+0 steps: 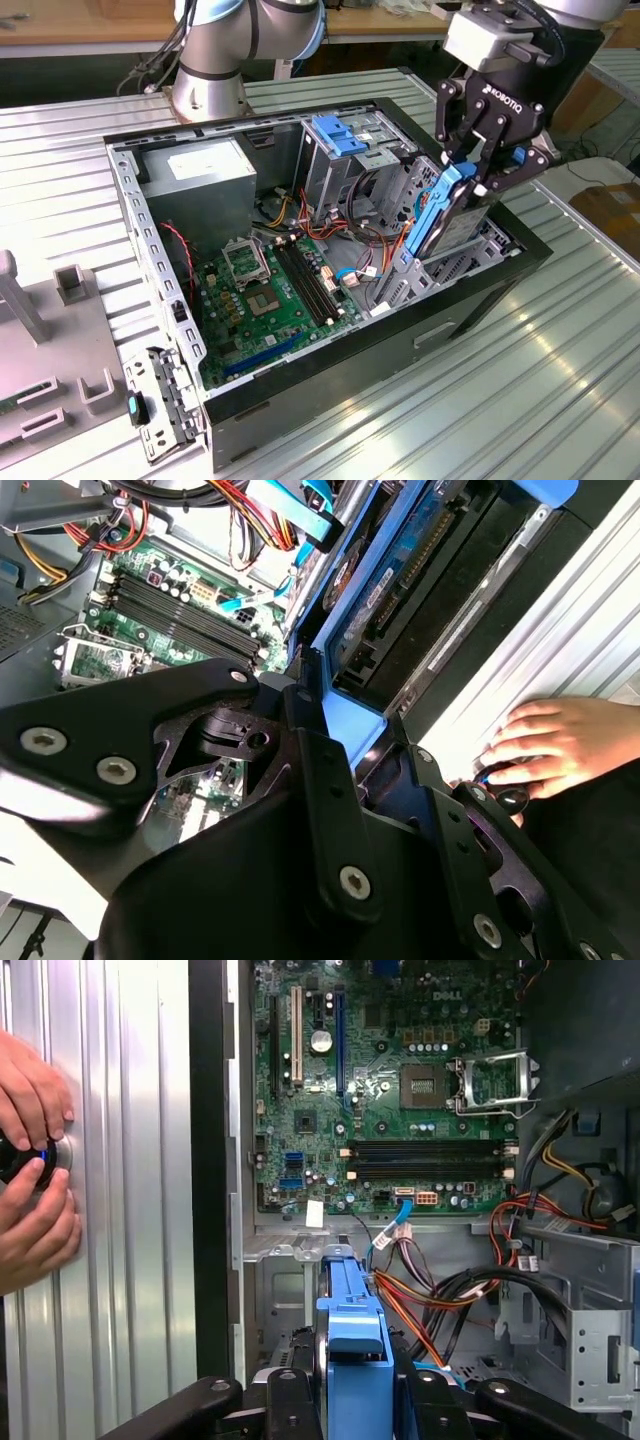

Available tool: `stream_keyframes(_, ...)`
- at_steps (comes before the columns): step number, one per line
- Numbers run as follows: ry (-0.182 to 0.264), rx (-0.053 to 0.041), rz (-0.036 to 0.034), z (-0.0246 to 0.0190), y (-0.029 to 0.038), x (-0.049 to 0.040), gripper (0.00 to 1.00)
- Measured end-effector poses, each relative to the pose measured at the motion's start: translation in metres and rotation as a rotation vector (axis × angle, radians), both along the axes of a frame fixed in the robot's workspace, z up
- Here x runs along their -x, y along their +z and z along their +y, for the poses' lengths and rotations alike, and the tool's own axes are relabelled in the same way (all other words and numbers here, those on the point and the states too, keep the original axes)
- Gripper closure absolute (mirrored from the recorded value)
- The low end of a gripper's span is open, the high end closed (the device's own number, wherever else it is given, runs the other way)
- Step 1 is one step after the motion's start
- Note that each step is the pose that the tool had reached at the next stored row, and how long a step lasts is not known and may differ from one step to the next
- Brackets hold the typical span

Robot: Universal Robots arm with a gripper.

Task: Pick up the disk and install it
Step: 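Insert the disk into the insertion slot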

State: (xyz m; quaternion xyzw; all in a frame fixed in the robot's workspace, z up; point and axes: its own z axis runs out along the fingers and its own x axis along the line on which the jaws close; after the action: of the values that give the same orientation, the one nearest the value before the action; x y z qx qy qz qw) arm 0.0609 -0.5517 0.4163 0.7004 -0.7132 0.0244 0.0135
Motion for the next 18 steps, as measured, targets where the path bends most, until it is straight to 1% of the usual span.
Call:
stream_keyframes(5,0.000,0.0000,0.0000,-0.0001,-0.0026,0.0000,0.63)
stream_keyframes(12,0.000,0.0000,0.0000,-0.0005,-0.0089,0.0000,0.63)
stream_keyframes(18,0.000,0.0000,0.0000,-0.0008,-0.0124,0.0000,0.63)
